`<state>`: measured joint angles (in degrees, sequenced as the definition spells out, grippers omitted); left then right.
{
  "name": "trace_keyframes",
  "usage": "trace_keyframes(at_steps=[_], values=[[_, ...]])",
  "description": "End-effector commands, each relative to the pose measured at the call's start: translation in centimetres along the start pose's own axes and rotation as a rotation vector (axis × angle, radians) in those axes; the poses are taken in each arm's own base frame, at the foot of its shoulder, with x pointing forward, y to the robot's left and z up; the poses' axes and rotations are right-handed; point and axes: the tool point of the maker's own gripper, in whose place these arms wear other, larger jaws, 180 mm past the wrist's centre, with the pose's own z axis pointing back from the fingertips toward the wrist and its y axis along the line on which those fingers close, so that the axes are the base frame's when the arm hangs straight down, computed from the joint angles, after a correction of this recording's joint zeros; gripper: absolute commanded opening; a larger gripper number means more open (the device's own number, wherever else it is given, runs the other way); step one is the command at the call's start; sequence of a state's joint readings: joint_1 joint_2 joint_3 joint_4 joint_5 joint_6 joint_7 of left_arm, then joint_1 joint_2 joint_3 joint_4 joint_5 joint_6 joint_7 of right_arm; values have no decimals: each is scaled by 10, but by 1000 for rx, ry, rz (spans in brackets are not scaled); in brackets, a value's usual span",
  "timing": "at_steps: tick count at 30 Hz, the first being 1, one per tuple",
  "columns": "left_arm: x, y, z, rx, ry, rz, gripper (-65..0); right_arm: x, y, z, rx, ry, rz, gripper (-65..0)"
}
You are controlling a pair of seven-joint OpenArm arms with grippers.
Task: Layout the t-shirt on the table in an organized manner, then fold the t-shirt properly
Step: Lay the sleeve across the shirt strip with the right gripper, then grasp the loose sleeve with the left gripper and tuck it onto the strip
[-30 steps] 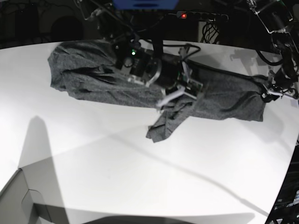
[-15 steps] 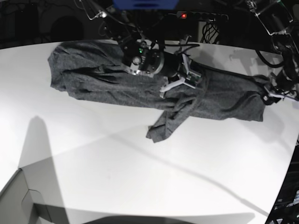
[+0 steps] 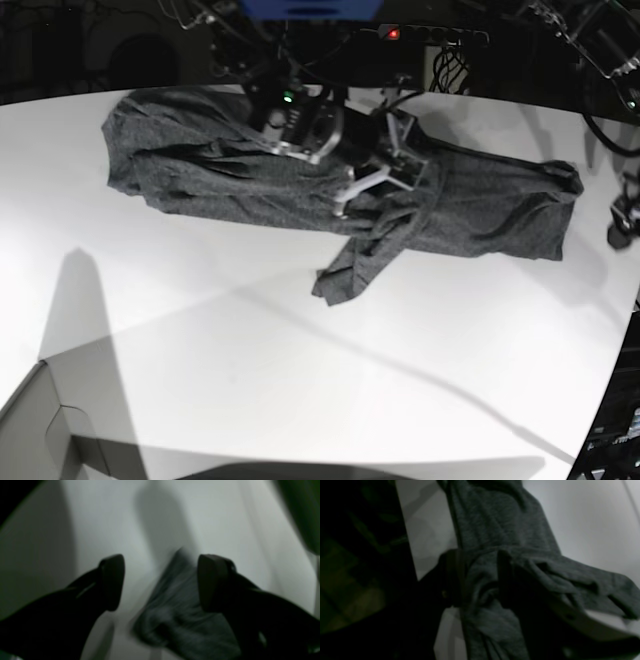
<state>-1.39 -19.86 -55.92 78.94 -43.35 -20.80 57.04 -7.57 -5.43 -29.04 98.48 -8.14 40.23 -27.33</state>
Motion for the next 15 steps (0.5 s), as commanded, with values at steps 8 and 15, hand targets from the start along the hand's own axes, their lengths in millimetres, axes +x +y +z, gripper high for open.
trace_keyframes(at_steps=[8,15], values=[[11,-129,-44,-269,-11,-118,-207,-12,-75,56,-273,-37,-112,-394],[-100,-267,-98,-510,231,-153,-207,-74,-132,119,-482,97,-165,-395]])
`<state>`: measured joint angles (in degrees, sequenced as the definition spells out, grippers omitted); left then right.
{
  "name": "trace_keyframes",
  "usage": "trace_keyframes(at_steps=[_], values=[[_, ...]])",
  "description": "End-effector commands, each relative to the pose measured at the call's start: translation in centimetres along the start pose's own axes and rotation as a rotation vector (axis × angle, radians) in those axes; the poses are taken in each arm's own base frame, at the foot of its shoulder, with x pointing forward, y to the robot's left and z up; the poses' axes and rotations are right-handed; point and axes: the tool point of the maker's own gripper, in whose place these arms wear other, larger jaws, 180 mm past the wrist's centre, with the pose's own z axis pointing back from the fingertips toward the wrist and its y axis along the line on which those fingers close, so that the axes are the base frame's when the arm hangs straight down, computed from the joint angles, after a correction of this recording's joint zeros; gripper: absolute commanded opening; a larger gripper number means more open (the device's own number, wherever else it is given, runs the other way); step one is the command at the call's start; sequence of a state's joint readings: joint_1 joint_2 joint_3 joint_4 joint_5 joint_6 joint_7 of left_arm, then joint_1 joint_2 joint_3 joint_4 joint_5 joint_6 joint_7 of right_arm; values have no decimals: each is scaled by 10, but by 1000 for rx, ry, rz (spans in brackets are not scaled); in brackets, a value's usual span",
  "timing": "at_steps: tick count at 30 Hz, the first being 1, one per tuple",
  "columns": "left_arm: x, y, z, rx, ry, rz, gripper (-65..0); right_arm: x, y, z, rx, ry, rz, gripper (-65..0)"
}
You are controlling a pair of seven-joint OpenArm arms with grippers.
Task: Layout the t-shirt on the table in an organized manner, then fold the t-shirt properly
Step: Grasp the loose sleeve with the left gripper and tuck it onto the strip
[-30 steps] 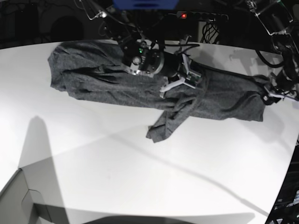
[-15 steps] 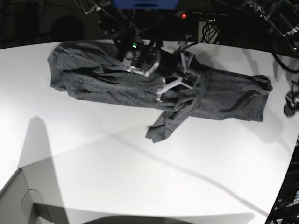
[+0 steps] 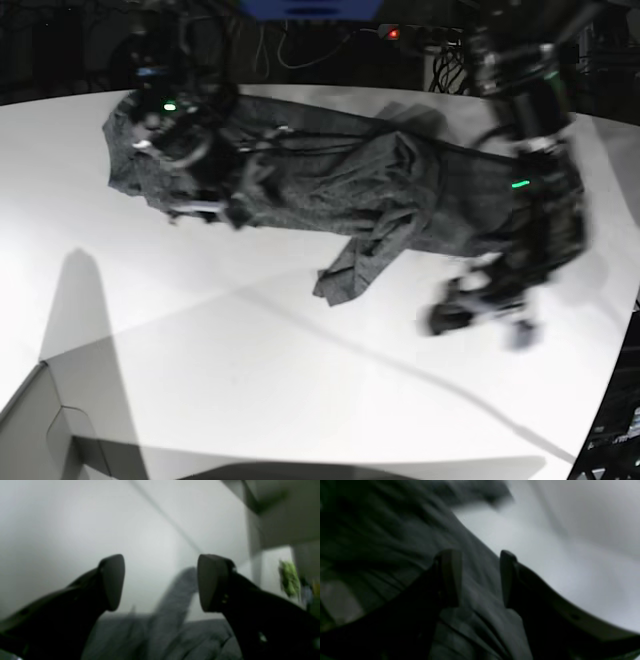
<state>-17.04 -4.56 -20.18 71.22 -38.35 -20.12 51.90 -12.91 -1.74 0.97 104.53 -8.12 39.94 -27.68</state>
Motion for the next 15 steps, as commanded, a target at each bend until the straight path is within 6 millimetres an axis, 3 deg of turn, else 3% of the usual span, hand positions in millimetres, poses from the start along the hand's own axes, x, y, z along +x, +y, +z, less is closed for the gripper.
trace_keyframes(at_steps=[1,5,8,10,15], values=[[13,-15,-10,-17,-34,-47,-207,16,-14,4,-33,-63,-2,-395],[-32,-49,-54,-19,55,-183,-203,-4,-57,22,-156,-26,-48,-395],[-54,-72,-73,-35,98,-265,-176,-11,-73,30,-204,-15,-66,-395],[-67,-70,-81,-23,118,-271,-168,-17,-81,35,-232,-4,-78,-395],[-78,-56,-86,10,145,-278,-168,-28,-98,47,-289,15,-101,-395]])
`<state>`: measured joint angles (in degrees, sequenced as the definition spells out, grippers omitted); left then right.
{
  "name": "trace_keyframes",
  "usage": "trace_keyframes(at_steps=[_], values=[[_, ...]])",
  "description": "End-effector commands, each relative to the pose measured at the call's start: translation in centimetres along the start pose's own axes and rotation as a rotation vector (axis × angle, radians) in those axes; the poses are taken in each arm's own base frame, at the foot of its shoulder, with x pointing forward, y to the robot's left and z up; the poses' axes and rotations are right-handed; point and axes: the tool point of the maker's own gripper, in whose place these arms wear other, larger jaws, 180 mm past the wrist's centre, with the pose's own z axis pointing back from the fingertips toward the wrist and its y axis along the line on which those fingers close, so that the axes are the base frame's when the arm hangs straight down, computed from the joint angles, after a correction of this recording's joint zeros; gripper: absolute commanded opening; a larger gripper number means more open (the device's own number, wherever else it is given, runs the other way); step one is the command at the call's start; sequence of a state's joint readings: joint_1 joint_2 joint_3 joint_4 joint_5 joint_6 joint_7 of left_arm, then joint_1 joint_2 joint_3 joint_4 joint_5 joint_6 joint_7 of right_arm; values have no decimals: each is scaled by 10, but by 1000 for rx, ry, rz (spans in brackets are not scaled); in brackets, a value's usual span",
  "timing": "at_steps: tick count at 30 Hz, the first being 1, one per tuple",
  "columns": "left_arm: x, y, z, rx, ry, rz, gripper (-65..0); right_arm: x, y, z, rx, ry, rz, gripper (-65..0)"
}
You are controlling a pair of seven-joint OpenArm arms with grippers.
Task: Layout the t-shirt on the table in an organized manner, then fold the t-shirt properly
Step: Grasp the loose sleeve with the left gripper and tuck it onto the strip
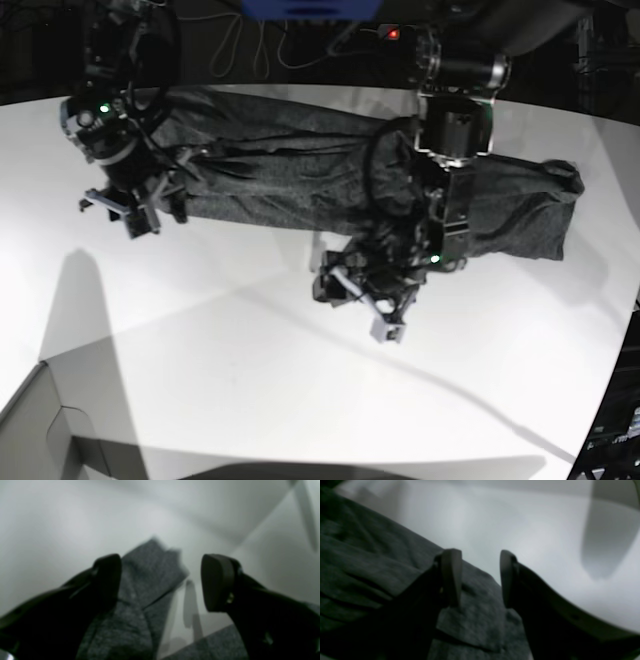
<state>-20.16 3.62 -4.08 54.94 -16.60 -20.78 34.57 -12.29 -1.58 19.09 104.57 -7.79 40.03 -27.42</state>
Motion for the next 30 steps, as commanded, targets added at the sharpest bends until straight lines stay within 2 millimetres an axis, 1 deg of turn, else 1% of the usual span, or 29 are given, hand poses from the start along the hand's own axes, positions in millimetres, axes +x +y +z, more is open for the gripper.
trace_keyframes(at_steps=[1,5,8,9,11,12,14,17,19,21,22,23,25,26,27,28,29,30], values=[[16,-4,-1,-1,-23,-14,-168,16,-5,2,-11,-60,4,-395],[24,-6,3,-1,-38,-28,-170,17,-8,2,-18,-60,3,-395],[22,-5,2,1,-34,-27,-170,16,-8,2,-17,-60,2,-395],[22,0,3,9,-35,-30,-170,16,-7,2,-15,-61,2,-395],[13,7,2,24,-10,-31,-184,16,-6,2,-13,-60,2,-395],[8,10,1,29,4,-28,-208,16,-6,1,-12,-60,2,-395],[-7,15,-3,40,47,-18,-303,16,-6,1,-13,-59,1,-395],[-14,22,-8,54,57,-15,-501,17,-6,1,-12,-61,2,-395],[-23,26,-10,61,75,-10,-650,16,-5,1,-10,-60,2,-395],[-24,27,-11,59,73,2,-646,16,-5,1,-10,-60,2,-395],[-19,31,-8,68,62,-2,-637,16,-5,0,-9,-59,1,-395],[-9,35,-4,75,34,-1,-650,16,-5,0,-8,-59,2,-395],[18,41,8,82,-54,34,-650,16,-5,0,-8,-59,2,-395],[29,48,18,86,-92,71,-649,16,-5,0,-8,-59,2,-395],[39,56,30,94,-125,104,-649,16,-5,0,-8,-59,2,-395],[54,69,48,112,-169,133,-649,16,-5,0,-8,-59,2,-395],[71,78,64,122,-216,149,-649,16,-5,0,-8,-59,2,-395],[84,85,79,130,-258,163,-649,16,-5,0,-8,-59,2,-395]])
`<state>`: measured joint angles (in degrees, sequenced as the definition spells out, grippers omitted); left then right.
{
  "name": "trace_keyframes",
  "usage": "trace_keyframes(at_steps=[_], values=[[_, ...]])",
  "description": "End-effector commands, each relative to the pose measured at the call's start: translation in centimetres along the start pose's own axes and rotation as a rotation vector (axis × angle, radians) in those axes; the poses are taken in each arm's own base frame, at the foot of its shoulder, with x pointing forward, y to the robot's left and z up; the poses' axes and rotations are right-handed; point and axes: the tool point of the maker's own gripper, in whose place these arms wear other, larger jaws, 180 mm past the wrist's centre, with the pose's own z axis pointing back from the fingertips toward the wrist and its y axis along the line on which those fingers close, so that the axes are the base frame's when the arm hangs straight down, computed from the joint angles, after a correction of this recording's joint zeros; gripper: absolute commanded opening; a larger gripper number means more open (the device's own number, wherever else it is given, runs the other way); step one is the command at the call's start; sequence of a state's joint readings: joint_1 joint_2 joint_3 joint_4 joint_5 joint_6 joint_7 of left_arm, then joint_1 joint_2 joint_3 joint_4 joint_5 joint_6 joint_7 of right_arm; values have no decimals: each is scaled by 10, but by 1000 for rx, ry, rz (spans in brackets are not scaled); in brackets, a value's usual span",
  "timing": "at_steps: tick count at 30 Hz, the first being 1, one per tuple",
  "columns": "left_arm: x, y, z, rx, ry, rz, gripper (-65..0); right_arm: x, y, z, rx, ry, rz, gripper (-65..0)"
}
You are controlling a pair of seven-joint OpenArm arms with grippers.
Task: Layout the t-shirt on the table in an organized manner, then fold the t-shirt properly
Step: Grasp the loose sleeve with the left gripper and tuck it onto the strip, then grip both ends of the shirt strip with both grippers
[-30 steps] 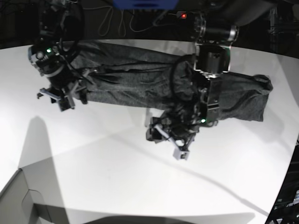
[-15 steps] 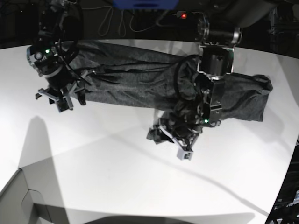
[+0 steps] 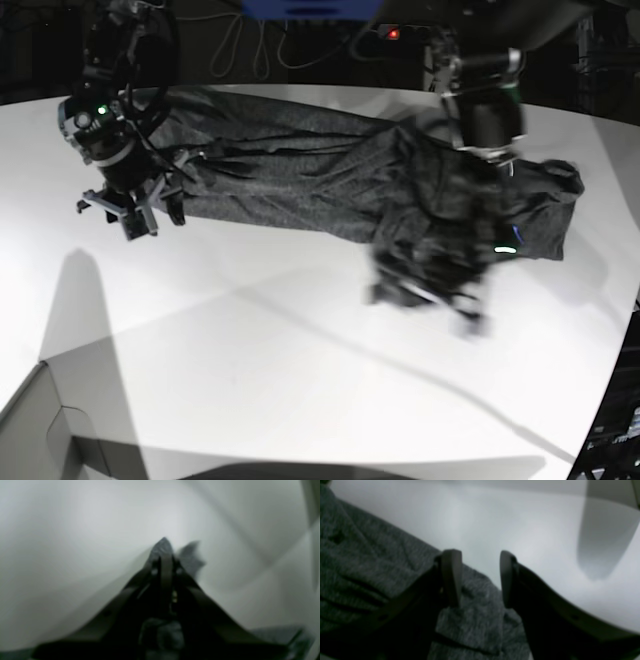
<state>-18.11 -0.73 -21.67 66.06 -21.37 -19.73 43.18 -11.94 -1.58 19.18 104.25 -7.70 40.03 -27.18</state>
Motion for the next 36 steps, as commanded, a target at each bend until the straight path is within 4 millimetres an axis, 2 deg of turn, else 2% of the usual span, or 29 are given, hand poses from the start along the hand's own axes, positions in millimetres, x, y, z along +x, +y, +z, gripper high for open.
trace_keyframes(at_steps=[1,4,6,8,12,17,26,29,32,36], values=[[47,-5,14,-27,-123,-6,-649,15,-4,1,-7,-53,5,-395],[85,25,62,22,-232,14,-649,14,-5,2,-11,-53,3,-395],[95,46,92,61,-274,31,-649,14,-5,2,-11,-53,3,-394],[99,67,118,98,-306,61,-649,16,-5,1,-11,-57,4,-392],[82,105,151,158,-327,132,-649,16,-5,1,-9,-58,4,-392],[52,129,165,211,-290,168,-649,15,-4,1,-7,-55,4,-393],[44,150,183,287,-354,177,-649,10,-7,3,-15,-40,6,-392],[37,156,179,289,-341,200,-649,-3,-14,9,-34,-12,0,-392],[32,169,184,312,-351,249,-649,-8,-20,13,-53,0,-11,-391],[10,183,176,321,-304,318,-645,-23,-35,23,-101,31,-35,-390]])
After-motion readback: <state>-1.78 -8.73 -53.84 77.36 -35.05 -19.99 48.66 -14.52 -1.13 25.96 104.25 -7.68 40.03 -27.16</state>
